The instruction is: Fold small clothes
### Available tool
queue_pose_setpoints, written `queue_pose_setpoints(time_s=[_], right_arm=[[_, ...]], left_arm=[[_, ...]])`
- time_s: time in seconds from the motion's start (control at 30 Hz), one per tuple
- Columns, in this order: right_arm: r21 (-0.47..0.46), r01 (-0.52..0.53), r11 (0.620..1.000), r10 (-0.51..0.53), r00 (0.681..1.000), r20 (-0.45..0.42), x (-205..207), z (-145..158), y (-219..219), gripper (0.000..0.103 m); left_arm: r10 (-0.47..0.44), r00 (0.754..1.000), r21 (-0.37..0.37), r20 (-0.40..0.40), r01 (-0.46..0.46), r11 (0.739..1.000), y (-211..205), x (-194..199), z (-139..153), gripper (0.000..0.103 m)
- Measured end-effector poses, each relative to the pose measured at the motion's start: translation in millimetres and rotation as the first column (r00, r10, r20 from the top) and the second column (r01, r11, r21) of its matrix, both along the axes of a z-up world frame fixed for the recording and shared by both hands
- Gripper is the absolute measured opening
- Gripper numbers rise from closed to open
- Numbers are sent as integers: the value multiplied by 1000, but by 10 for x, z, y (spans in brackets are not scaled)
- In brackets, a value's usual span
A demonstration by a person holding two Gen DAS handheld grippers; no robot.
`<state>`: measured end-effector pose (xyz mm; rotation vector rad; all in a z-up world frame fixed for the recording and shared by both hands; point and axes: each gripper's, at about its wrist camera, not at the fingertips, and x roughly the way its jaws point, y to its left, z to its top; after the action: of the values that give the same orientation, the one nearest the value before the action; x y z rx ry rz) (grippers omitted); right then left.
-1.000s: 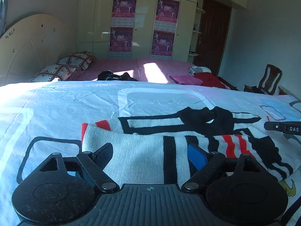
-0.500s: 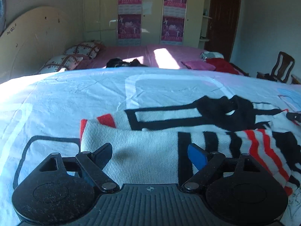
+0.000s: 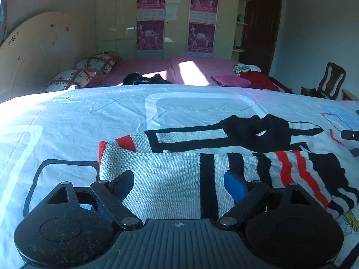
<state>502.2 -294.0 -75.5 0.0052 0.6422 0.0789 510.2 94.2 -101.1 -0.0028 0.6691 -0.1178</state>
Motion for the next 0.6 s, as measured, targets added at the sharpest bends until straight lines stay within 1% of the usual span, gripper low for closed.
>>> queue_pose_setpoints(time_s=[0.07,0.1,0.13,0.17,0.2,0.23,0.27,0.3,0.33,0.37,0.4,0.47,0.5,0.53,0.57,0.6], right_arm=[[28,-90,996,89,996,21,-237,83,219,14],[44,-140,989,140,990,21,-322,97,347,14],[48,-180,983,179,984,20,-389,88,466,13],[42,-207,977,207,978,13,-426,44,556,13],[10,-216,976,216,976,-33,-418,-60,674,13],[-25,-191,981,187,975,-118,-354,-223,737,14],[-13,-183,983,181,980,-77,-384,-276,733,14],[-11,-178,984,176,981,-81,-368,-287,739,14],[-16,-176,984,174,981,-88,-396,-224,752,14],[-13,-180,984,178,981,-81,-432,-162,752,15],[-4,-186,983,186,981,-53,-495,-91,728,14],[-10,-188,982,188,982,-13,-621,-6,704,14],[-21,-184,983,183,983,-13,-666,-18,693,16],[-38,-175,984,173,984,-44,-649,-74,697,17],[-75,-163,984,153,980,-127,-580,-213,720,18],[-78,-167,983,158,981,-110,-591,-261,712,19]], left_arm=[[-1,1000,-20,7,1,1000,20,-185,28,87],[-1,1000,-30,-4,1,1000,41,-274,17,87],[-3,1000,-16,-28,3,1000,44,-329,-27,87],[1,999,12,-53,-1,1000,33,-354,-90,86],[8,997,41,-75,-5,999,32,-390,-186,86],[9,998,29,-58,-7,1000,60,-436,-236,86],[12,999,20,-46,-11,1000,79,-452,-255,86],[16,998,24,-54,-14,1000,78,-443,-229,86],[24,998,25,-57,-23,999,77,-437,-180,86],[29,999,21,-41,-28,999,83,-466,-130,86],[26,1000,10,-15,-26,1000,88,-528,-68,86],[18,1000,-13,-13,-18,1000,125,-616,-41,86],[16,999,-15,-29,-16,1000,140,-645,-80,86],[7,999,11,-50,-7,1000,136,-661,-156,86],[-13,999,48,-46,15,999,109,-675,-210,87],[-32,999,85,-41,36,996,72,-678,-233,87]])
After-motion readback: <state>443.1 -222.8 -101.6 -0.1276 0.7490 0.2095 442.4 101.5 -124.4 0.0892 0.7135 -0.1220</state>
